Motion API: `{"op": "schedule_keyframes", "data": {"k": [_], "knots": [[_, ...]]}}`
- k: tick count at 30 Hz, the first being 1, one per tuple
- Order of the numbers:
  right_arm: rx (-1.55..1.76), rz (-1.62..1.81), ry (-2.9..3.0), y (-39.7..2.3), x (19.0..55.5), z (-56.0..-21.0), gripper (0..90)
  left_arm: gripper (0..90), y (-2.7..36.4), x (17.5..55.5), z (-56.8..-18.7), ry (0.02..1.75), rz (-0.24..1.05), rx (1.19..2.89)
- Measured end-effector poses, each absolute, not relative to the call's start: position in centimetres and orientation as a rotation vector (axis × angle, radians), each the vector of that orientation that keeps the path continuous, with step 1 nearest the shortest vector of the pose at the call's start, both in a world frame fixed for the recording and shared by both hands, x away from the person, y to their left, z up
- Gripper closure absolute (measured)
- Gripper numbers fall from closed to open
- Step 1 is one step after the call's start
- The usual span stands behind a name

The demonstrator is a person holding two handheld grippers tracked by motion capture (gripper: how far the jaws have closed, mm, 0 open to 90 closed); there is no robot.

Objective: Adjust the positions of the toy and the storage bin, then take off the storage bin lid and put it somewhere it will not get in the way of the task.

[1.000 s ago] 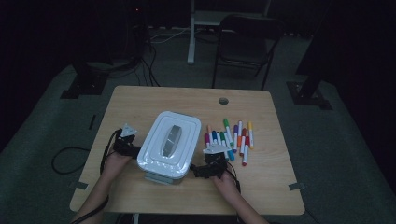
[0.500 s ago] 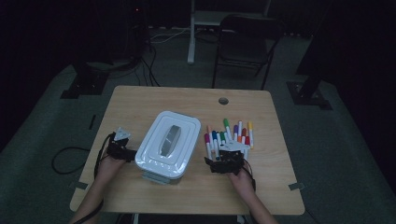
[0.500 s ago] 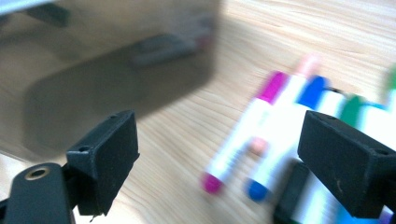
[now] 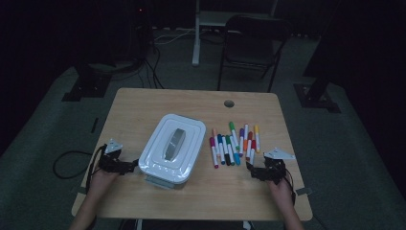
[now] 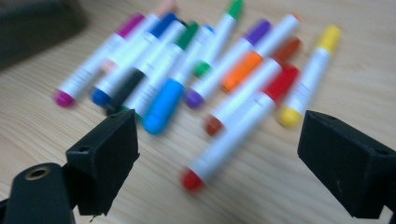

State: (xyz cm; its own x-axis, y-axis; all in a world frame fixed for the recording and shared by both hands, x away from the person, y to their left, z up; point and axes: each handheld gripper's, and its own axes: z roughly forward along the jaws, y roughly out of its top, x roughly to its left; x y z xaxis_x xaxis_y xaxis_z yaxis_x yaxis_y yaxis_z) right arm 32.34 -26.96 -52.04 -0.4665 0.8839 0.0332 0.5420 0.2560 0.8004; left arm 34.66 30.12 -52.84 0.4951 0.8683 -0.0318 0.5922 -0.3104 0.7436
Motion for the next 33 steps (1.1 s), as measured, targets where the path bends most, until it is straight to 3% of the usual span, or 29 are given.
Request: {"op": "schedule_keyframes", "data": {"k": [16,25,30,33], "knots": [[1.367,0.91,2.146,-31.1,31.7,-55.0,12.2,1.6,32.8,31.7,-52.1,1.253,0.467,1.983],[1.404,0.919,2.134,-31.6,32.1,-55.0,12.0,1.6,32.6,30.9,-48.7,1.24,0.494,1.955],[1.389,0.924,2.147,-31.6,32.1,-55.0,12.0,1.7,31.9,30.0,-46.1,1.22,0.597,1.905],[1.403,0.921,2.138,-31.6,32.2,-55.0,12.0,1.7,31.5,29.7,-44.4,1.198,0.593,1.869]]}}
